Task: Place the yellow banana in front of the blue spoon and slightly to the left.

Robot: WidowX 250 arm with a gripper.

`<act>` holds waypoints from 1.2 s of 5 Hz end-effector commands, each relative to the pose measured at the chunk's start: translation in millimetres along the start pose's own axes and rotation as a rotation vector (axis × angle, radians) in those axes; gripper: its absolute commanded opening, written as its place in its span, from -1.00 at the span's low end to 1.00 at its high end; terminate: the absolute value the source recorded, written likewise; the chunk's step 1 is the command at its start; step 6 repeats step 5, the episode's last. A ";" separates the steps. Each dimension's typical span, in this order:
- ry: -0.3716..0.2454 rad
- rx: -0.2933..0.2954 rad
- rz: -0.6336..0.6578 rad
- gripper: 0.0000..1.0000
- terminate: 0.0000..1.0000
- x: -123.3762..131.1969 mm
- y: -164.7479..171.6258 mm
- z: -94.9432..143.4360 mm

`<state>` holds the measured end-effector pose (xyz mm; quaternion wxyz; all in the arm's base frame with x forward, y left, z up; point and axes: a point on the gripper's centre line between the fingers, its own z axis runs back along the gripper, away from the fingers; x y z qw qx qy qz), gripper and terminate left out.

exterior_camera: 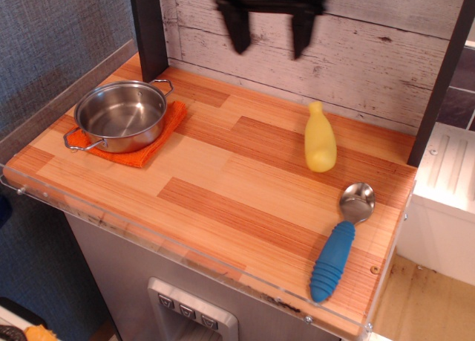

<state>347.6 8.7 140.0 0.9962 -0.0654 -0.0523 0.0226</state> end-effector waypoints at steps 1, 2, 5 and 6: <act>-0.018 0.116 -0.052 1.00 -1.00 -31.1 28.8 15.4; -0.021 0.171 -0.068 1.00 -1.00 -38.8 35.0 16.4; -0.023 0.187 -0.072 1.00 1.00 -45.7 39.6 18.2; -0.023 0.187 -0.072 1.00 1.00 -45.7 39.6 18.2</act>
